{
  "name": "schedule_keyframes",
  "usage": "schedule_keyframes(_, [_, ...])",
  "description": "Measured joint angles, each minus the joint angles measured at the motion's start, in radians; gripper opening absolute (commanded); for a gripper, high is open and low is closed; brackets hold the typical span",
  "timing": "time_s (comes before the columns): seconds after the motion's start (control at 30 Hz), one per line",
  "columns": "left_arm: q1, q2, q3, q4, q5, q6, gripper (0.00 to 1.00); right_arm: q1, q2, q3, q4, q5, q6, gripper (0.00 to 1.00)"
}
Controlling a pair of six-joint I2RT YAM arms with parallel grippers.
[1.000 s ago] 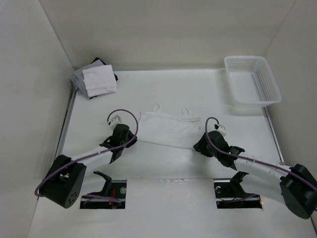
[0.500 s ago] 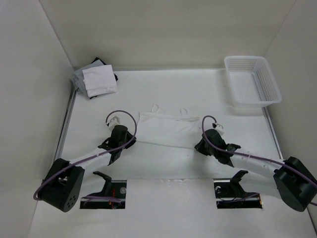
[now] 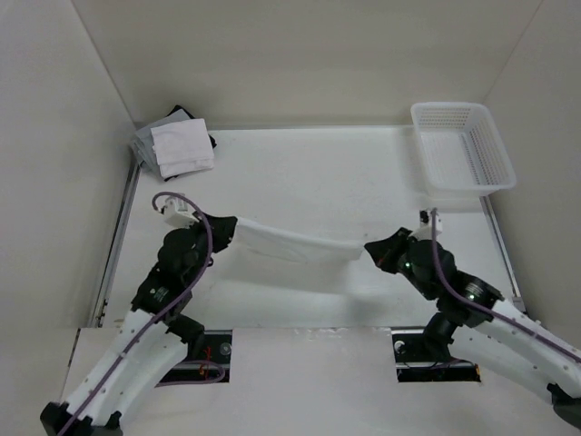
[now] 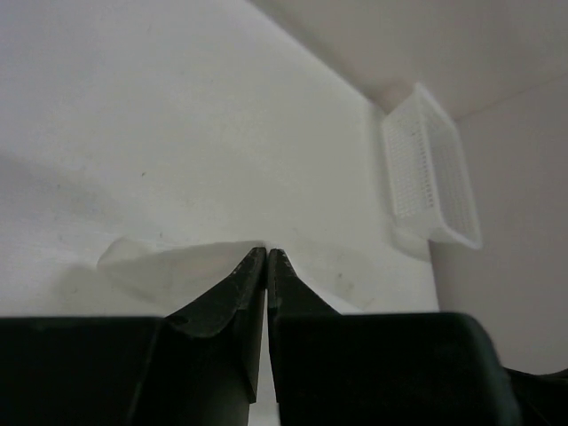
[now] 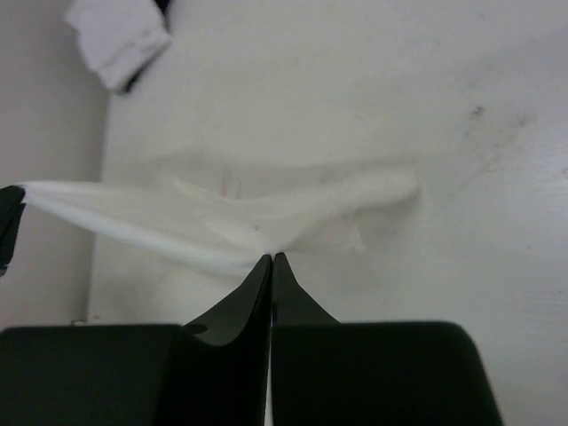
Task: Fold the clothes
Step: Fold the tank top
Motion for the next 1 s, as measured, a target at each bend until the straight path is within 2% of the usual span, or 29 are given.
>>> schedule_keyframes(0.1, [-0.039,-0.096,0.128,-0.087,-0.041,0.029,0.02,0.079,-0.078,0.123,-0.109,0.039,-0.008,0.01])
schedule_keyframes(0.23, [-0.089,-0.19,0.244,-0.17,-0.09,0.048,0.02,0.246,-0.127,0.254,-0.235,0.095,0.011,0.02])
schedule_keyframes(0.33, [-0.11,-0.214,0.251,-0.203,-0.111,0.049,0.02,0.346,-0.116,0.287,-0.28,0.133,0.031,0.03])
schedule_keyframes(0.4, [-0.116,-0.206,0.223,-0.217,-0.116,0.045,0.03,0.356,-0.085,0.281,-0.295,0.142,0.033,0.03])
schedule_keyframes(0.5, [-0.112,-0.158,0.15,-0.217,-0.119,0.039,0.03,0.256,-0.008,0.225,-0.259,0.099,0.014,0.03])
schedule_keyframes(0.57, [-0.093,-0.093,0.092,-0.2,-0.112,0.035,0.04,0.119,0.051,0.15,-0.188,0.018,-0.016,0.03])
schedule_keyframes(0.67, [-0.031,0.058,0.023,-0.128,-0.08,0.034,0.04,-0.108,0.167,0.054,-0.069,-0.13,-0.061,0.03])
schedule_keyframes(0.77, [0.057,0.278,0.001,0.026,-0.021,0.024,0.04,-0.301,0.336,0.022,0.052,-0.256,-0.102,0.03])
schedule_keyframes(0.87, [0.12,0.516,0.016,0.185,0.024,0.017,0.04,-0.405,0.501,0.043,0.174,-0.34,-0.138,0.03])
schedule_keyframes(1.0, [0.166,0.794,0.116,0.321,0.055,0.011,0.04,-0.47,0.719,0.161,0.266,-0.399,-0.179,0.03])
